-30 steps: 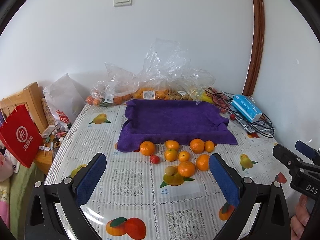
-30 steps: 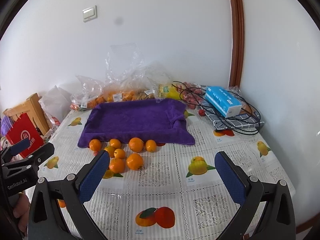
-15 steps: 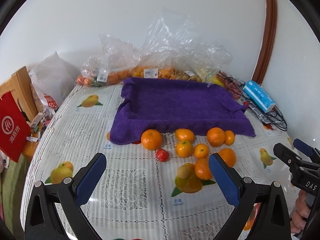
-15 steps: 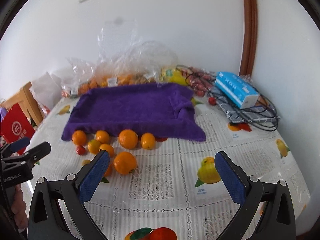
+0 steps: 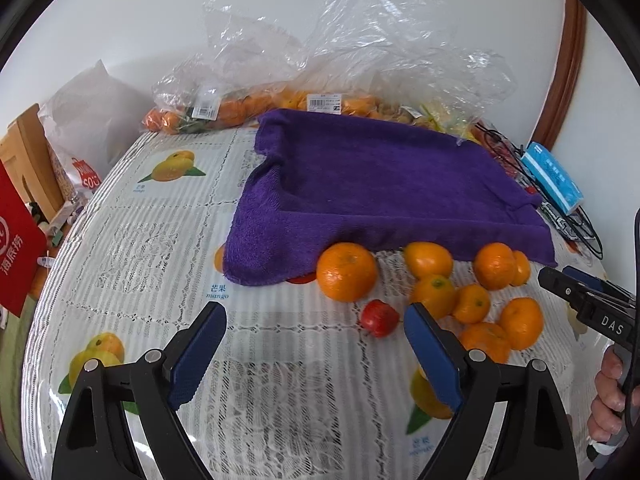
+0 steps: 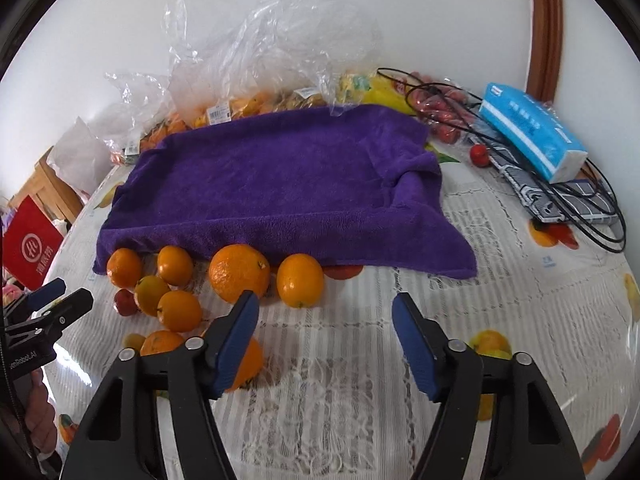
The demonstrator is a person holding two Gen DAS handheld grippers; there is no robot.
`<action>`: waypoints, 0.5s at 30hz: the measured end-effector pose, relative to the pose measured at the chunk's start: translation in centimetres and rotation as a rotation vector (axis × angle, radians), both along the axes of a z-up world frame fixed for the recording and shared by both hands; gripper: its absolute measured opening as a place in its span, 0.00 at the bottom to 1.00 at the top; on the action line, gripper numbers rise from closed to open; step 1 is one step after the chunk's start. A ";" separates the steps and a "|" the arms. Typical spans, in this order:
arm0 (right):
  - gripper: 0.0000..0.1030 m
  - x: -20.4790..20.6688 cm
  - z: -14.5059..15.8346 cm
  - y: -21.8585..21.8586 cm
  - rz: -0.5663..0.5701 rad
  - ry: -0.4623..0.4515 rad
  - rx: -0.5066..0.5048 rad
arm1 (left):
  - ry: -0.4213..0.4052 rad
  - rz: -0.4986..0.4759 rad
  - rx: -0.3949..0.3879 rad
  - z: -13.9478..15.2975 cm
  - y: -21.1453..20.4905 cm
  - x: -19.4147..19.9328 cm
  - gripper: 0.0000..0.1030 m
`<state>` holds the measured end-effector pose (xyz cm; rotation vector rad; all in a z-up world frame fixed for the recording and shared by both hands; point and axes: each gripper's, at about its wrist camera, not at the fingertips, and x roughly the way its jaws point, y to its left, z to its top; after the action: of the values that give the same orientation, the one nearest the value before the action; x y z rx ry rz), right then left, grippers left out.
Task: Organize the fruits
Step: 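Grasp an orange with the right tool while the left tool grasps another orange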
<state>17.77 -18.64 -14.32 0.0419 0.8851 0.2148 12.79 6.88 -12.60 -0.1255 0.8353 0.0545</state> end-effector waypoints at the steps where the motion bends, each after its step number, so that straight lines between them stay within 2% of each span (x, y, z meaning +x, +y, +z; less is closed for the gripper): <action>1: 0.63 0.4 -0.2 0.2 0.004 0.006 -0.003 | 0.005 0.007 -0.002 -0.2 0.2 0.2 0.87; 5: 0.54 1.6 -1.0 0.6 0.025 0.034 0.010 | 0.029 0.015 -0.018 -1.1 0.6 0.9 0.87; 12: 0.46 3.5 -2.3 1.0 0.049 0.064 0.027 | 0.033 -0.008 -0.053 -1.7 0.4 1.9 0.87; 15: 0.35 4.1 -3.0 1.3 0.064 0.083 0.016 | 0.038 -0.011 -0.070 -2.0 0.4 2.4 0.87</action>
<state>21.90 -17.39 -17.27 0.0379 0.9683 0.2821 15.15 7.27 -14.59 -0.1862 0.8764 0.0172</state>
